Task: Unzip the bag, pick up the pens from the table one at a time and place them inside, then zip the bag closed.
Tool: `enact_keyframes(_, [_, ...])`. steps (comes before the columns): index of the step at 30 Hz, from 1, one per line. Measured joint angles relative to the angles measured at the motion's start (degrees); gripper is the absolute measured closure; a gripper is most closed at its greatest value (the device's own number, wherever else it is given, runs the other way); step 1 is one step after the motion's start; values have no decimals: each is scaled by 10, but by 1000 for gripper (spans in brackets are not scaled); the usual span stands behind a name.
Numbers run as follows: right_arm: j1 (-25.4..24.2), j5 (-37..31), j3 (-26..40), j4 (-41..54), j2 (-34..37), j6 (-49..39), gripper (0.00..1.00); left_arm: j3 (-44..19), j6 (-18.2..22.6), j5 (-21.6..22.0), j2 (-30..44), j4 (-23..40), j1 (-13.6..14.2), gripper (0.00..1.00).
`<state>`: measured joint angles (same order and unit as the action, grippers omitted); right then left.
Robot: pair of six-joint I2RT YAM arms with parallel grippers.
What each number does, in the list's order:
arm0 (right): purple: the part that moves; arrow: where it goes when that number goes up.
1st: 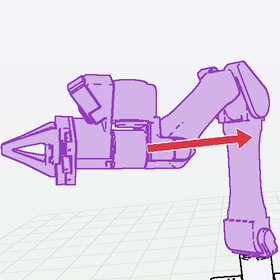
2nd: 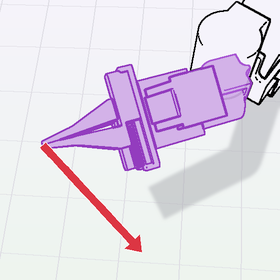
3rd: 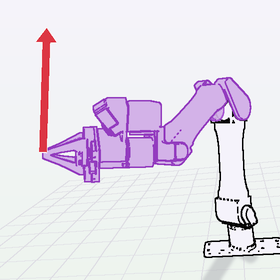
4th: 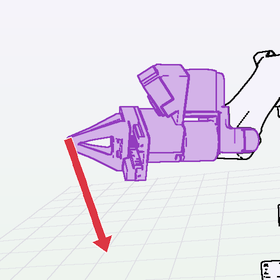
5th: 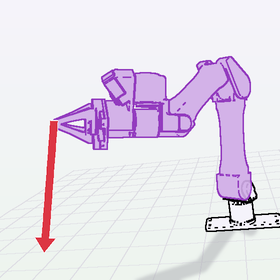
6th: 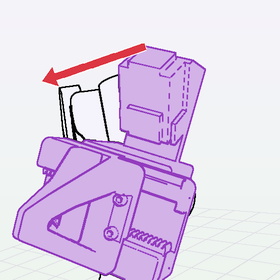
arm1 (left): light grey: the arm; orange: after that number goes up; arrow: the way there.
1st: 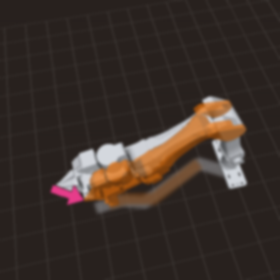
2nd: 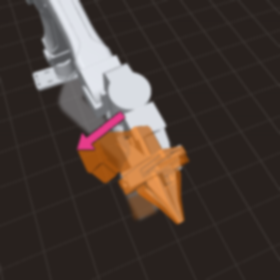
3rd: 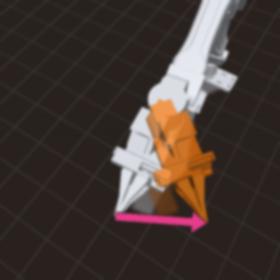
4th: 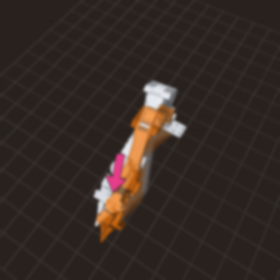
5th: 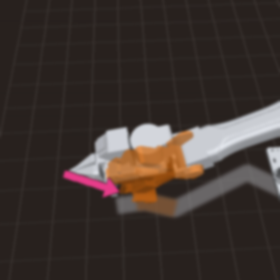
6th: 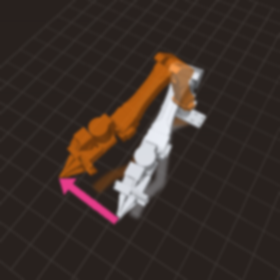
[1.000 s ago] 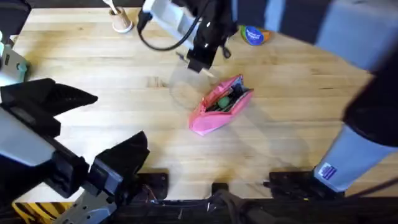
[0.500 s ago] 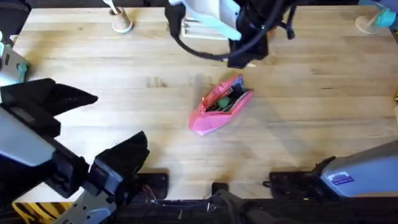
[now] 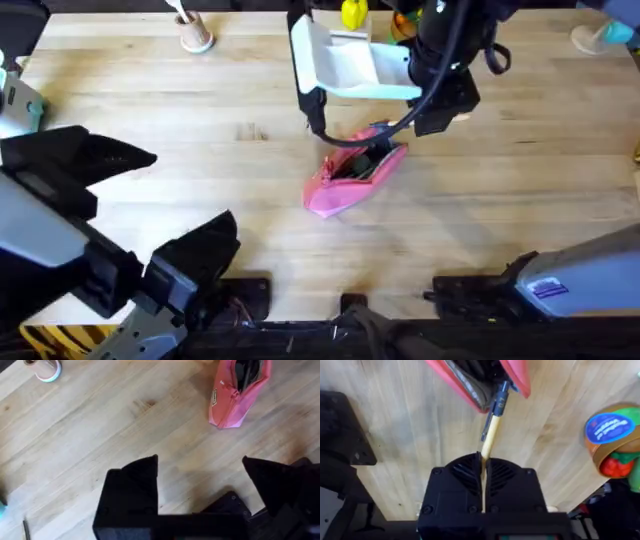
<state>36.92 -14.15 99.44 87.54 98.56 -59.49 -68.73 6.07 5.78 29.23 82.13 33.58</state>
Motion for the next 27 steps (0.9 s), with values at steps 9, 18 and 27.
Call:
enact_keyframes(9, [20,-21,-112,-93,1,-50,972,0,0,0,0,0,0,8])
enact_keyframes(18, [31,-31,-152,-143,1,-89,972,0,0,7,0,0,0,8])
enact_keyframes(27, [78,12,-152,-186,2,-135,972,0,0,11,0,0,0,8])
